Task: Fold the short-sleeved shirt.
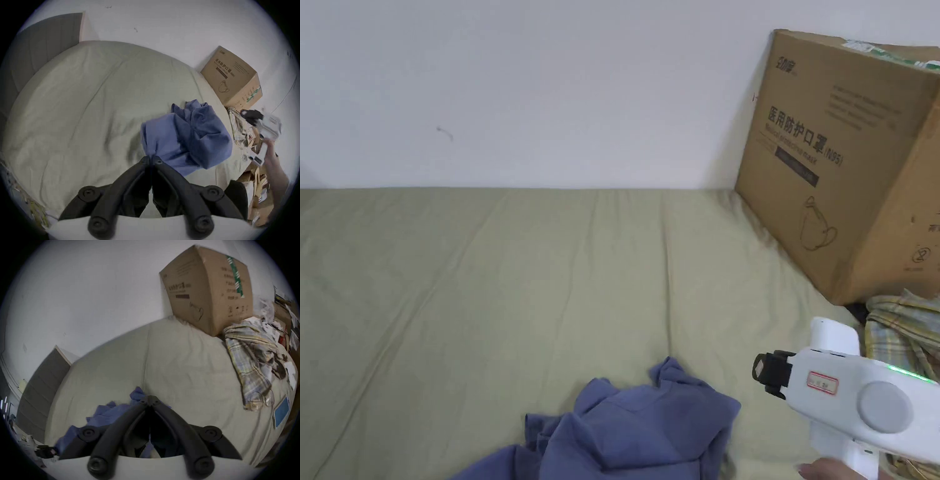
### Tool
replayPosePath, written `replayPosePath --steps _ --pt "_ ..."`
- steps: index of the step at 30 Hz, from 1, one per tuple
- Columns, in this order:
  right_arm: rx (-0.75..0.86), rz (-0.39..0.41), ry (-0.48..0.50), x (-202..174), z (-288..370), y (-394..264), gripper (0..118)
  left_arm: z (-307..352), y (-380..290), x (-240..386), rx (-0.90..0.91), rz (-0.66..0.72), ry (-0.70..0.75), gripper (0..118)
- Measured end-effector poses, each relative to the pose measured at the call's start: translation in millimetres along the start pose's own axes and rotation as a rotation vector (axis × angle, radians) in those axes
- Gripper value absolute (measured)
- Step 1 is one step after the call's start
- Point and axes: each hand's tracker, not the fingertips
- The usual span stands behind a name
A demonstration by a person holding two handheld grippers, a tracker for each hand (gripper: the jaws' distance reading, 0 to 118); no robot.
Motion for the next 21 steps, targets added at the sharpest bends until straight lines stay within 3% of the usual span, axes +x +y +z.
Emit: replayPosePath --steps 1,2,3,4,7,9,11,12,13,14,15,17,21 --pt "-0.077 0.011 -0.003 2.2 -19.6 6.4 45 1.9 -0.1 0.5 0.006 -0.027 0.022 1" --pt "-0.184 -0.007 -0.011 5.2 -43.4 10.2 59 1.3 1.9 0.9 -0.005 -0.055 0.033 1" --pt "-0.272 -0.035 -0.021 9.4 -62.5 10.3 82 0.9 1.3 1.1 -0.009 -0.068 0.04 1" --pt "-0.318 -0.074 -0.024 16.3 -77.4 9.4 89 0.2 0.3 0.9 -0.012 -0.069 0.043 1" --pt "-0.444 -0.154 -0.078 33.2 -115.2 3.8 87 -6.6 -1.1 0.7 -0.039 -0.06 0.04 1" --pt "-0.455 -0.114 -0.142 39.0 -128.8 1.3 87 -11.2 -3.2 -1.0 -0.05 -0.044 0.055 1" --pt "-0.462 -0.063 -0.116 34.9 -128.4 -1.0 84 -14.2 -1.3 -4.7 -0.062 -0.017 0.051 1" --pt "-0.434 -0.011 -0.117 29.3 -122.6 -0.8 73 -15.2 -1.0 -5.4 -0.066 -0.003 0.048 1" --pt "-0.42 0.025 -0.094 24.5 -118.1 0.0 52 -15.7 -0.7 -5.4 -0.068 0.004 0.044 1" --pt "-0.428 0.052 -0.029 19.6 -114.4 1.6 21 -14.4 -0.2 -7.7 -0.065 0.007 0.043 1" --pt "-0.445 0.059 0.024 12.6 -106.4 1.3 7 -14.4 0.5 -7.1 -0.062 0.009 0.042 1" --pt "-0.386 0.09 0.015 2.8 -86.7 3.8 7 -12.2 3.3 -4.3 -0.052 0.012 0.042 1" --pt "-0.264 0.091 0.103 -3.0 -31.4 23.1 7 18.0 16.2 -6.3 0.111 0.07 -0.018 1"
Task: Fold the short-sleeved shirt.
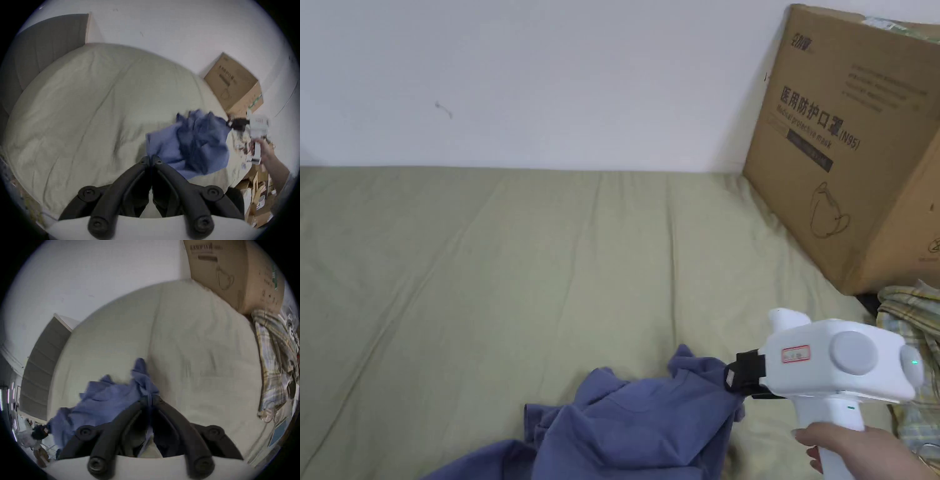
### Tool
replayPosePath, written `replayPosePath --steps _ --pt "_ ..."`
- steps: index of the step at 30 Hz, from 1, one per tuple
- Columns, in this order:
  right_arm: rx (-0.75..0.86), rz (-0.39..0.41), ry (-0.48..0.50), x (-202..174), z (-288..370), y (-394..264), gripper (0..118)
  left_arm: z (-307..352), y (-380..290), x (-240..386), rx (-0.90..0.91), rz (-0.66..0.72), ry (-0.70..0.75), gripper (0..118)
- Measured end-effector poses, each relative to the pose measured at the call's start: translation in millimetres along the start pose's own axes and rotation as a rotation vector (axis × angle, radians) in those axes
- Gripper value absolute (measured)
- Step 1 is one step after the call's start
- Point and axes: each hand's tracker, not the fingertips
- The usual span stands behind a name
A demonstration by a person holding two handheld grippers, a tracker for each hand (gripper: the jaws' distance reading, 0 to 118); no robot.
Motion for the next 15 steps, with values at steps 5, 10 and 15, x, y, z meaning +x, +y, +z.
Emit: replayPosePath --steps 5,10,15 --pt "0.123 0.021 0.067 -2.6 89.2 13.6 7 40.8 65.4 5.8 0.134 -0.137 0.029 1" --pt "0.268 0.036 0.102 -11.0 176.0 38.0 7 81.7 139.5 19.5 0.251 -0.156 -0.031 1" --pt "0.38 0.04 0.084 -28.4 248.6 62.8 6 123.3 201.7 40.6 0.371 -0.165 -0.043 1"
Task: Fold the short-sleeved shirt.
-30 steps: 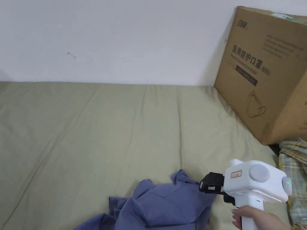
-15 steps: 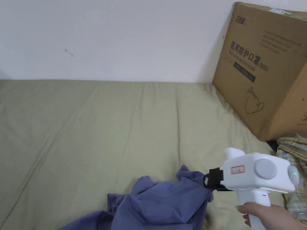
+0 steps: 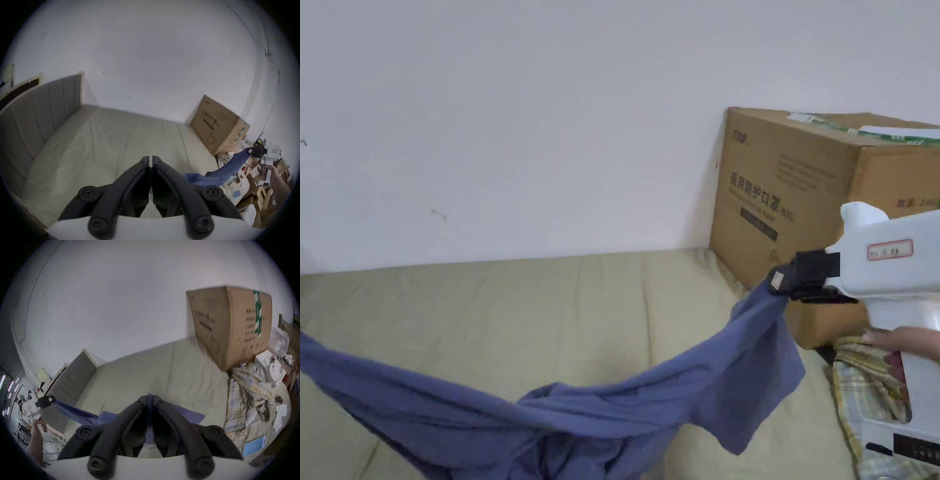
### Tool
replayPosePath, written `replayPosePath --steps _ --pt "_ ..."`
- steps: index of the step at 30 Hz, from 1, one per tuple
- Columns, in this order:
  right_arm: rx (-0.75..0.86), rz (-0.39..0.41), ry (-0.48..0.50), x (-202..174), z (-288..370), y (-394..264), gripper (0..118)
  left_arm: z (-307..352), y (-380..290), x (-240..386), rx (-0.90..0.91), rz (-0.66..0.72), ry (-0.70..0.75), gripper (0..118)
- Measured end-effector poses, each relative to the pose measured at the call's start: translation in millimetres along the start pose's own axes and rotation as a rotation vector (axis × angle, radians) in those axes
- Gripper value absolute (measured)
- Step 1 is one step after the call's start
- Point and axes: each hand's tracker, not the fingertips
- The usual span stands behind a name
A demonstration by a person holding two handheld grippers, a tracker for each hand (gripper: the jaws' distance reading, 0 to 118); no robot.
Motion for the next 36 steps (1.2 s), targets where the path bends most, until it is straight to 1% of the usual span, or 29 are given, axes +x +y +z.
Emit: replayPosePath --steps 3,6,9,10,14,18,24,29,33,36 --pt "0.057 0.022 -0.02 -11.0 24.5 33.5 6 8.2 35.7 10.3 0.028 -0.014 -0.001 1" --pt "0.108 0.014 -0.043 -22.2 43.5 70.2 6 9.1 68.3 14.6 0.054 -0.027 0.01 1" --pt "0.162 0.025 -0.075 -28.5 51.8 103.6 6 6.0 95.3 16.7 0.075 -0.038 0.038 1" --pt "0.172 0.027 -0.081 -30.5 52.2 112.6 6 -4.8 104.7 8.1 0.081 -0.037 0.041 1" --pt "0.212 0.029 -0.102 -36.3 41.9 154.0 6 -26.0 136.6 9.5 0.113 -0.033 0.073 1" --pt "0.262 -0.005 -0.117 -40.0 13.6 190.1 6 -64.6 164.2 15.6 0.129 -0.055 0.106 1" --pt "0.307 0.04 -0.19 -46.0 -56.3 238.9 6 -138.0 196.6 20.4 0.175 -0.103 0.163 1" --pt "0.377 0.062 -0.204 -47.4 -113.2 266.7 6 -197.3 217.8 19.1 0.207 -0.122 0.199 1" --pt "0.418 0.049 -0.204 -44.0 -148.1 279.7 6 -226.9 229.6 11.0 0.247 -0.07 0.214 1" --pt "0.423 0.066 -0.206 -40.0 -177.0 277.1 6 -246.5 223.1 6.7 0.261 -0.089 0.242 1"
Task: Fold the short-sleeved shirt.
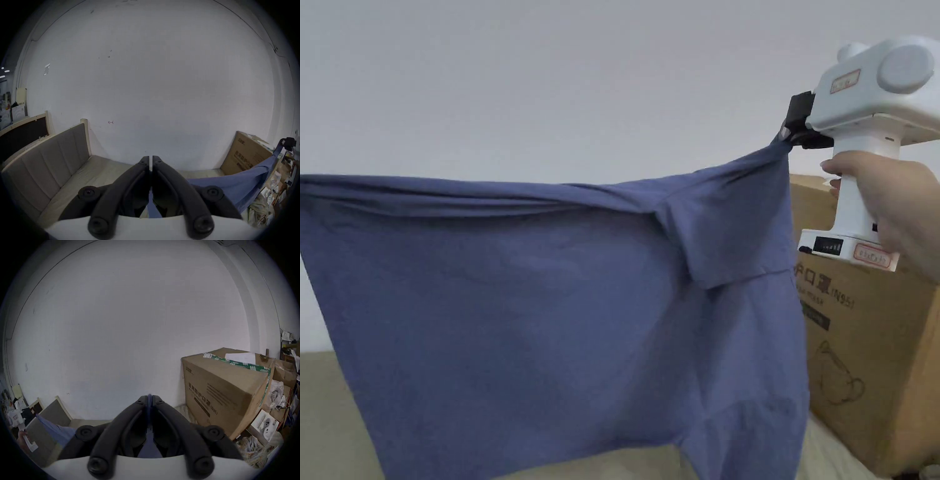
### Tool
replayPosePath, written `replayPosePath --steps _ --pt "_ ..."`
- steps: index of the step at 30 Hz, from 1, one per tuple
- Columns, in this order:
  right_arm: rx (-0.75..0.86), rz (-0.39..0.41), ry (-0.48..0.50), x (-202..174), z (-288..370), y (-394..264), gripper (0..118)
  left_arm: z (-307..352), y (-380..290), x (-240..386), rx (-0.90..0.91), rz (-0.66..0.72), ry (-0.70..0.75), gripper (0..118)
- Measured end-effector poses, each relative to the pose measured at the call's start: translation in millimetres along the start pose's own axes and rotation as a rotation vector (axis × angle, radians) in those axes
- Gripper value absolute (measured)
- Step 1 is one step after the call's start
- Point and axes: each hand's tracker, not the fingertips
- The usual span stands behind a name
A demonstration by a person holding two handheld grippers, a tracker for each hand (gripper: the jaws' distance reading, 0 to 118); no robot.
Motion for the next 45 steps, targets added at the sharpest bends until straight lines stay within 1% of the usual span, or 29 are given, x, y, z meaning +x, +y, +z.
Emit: replayPosePath --steps 3,6,8,10,11,12,13,14,15,17,18,19,21,22,24,27,29,30,32,34,37,38,39,40,41,42,43,44,45 --pt "-0.039 0.016 -0.011 5.7 -24.4 -38.8 6 -17.3 -34.3 -0.8 -0.061 -0.025 0.018 1" --pt "-0.149 -0.021 -0.042 23.2 -45.7 -106.9 6 -31.9 -93.3 -3.4 -0.193 -0.045 0.026 1" --pt "-0.271 -0.026 -0.107 40.4 -52.7 -176.3 6 -35.3 -155.3 -9.4 -0.332 -0.022 0.002 1" --pt "-0.418 -0.01 -0.114 59.8 -51.7 -246.8 6 -45.0 -222.3 -25.8 -0.571 0.03 -0.053 1" --pt "-0.497 -0.006 -0.128 70.2 -45.6 -285.1 6 -41.6 -259.8 -32.7 -0.69 0.05 -0.062 1" --pt "-0.582 -0.004 -0.138 82.1 -38.6 -319.7 6 -33.8 -294.9 -38.7 -0.757 0.051 -0.07 1" --pt "-0.65 0.002 -0.151 93.1 -29.4 -347.7 6 -21.6 -322.6 -41.8 -0.798 0.019 -0.068 1" --pt "-0.703 -0.004 -0.186 105.4 -15.2 -375.1 6 -12.9 -348.1 -49.9 -0.832 -0.033 -0.051 1" --pt "-0.755 -0.022 -0.186 126.9 -9.3 -398.4 6 1.2 -371.9 -55.7 -0.867 -0.051 -0.059 1" --pt "-0.818 -0.049 -0.194 150.0 24.2 -427.8 6 29.2 -402.6 -71.6 -0.94 -0.047 -0.06 1" --pt "-0.843 -0.059 -0.199 158.5 45.5 -437.8 6 44.4 -414.1 -80.4 -0.963 -0.035 -0.073 1" --pt "-0.867 -0.065 -0.184 164.9 63.8 -443.8 6 59.4 -421.1 -87.6 -0.975 -0.016 -0.093 1" --pt "-0.915 -0.034 -0.141 174.2 96.8 -450.7 6 90.9 -427.0 -95.3 -0.983 -0.048 -0.108 1" --pt "-0.942 0.019 -0.118 175.3 112.1 -452.9 6 108.3 -424.9 -98.6 -0.977 -0.093 -0.122 1" --pt "-0.992 0.109 -0.073 171.0 148.2 -457.3 6 136.9 -422.5 -104.7 -0.994 -0.092 -0.139 1" --pt "-1.029 0.201 -0.064 162.4 193.9 -463.2 6 177.0 -421.8 -109.0 -1.055 -0.129 -0.184 1" --pt "-1.057 0.194 -0.051 163.4 216.9 -466.6 6 203.7 -421.9 -111.6 -1.041 -0.185 -0.192 1" --pt "-1.068 0.205 -0.044 163.4 228.1 -468.7 6 217.1 -423.8 -115.0 -1.043 -0.199 -0.197 1" --pt "-1.094 0.233 -0.037 162.2 245.1 -474.1 6 236.9 -425.7 -120.3 -1.047 -0.191 -0.199 1" --pt "-1.102 0.236 -0.033 162.7 254.8 -477.2 6 252.9 -430.6 -124.1 -1.053 -0.186 -0.203 1" --pt "-1.112 0.212 -0.044 162.8 263.3 -482.5 6 267.5 -434.6 -128.3 -1.056 -0.18 -0.207 1" --pt "-1.106 0.198 -0.048 162.7 265.4 -484.1 7 271.0 -435.6 -129.9 -1.046 -0.152 -0.216 1" --pt "-1.088 0.188 -0.057 162.2 267.0 -484.6 15 272.6 -435.1 -131.5 -1.041 -0.103 -0.235 2" --pt "-1.069 0.176 -0.08 161.7 267.8 -484.0 28 273.8 -432.9 -132.4 -1.028 -0.074 -0.232 7" --pt "-1.061 0.156 -0.104 161.8 267.9 -482.9 44 274.9 -429.3 -132.3 -1.007 -0.06 -0.215 16" --pt "-1.059 0.13 -0.119 161.9 269.1 -480.8 68 277.3 -427.0 -130.7 -0.999 -0.055 -0.206 39" --pt "-1.054 0.097 -0.137 160.5 271.9 -477.7 75 278.0 -421.8 -129.2 -0.992 -0.05 -0.207 65" --pt "-1.044 0.061 -0.143 158.8 273.5 -472.2 75 279.0 -415.7 -126.4 -0.98 -0.045 -0.213 95" --pt "-1.037 0.03 -0.127 155.3 274.6 -465.0 75 279.5 -409.3 -121.8 -0.968 -0.049 -0.218 117"
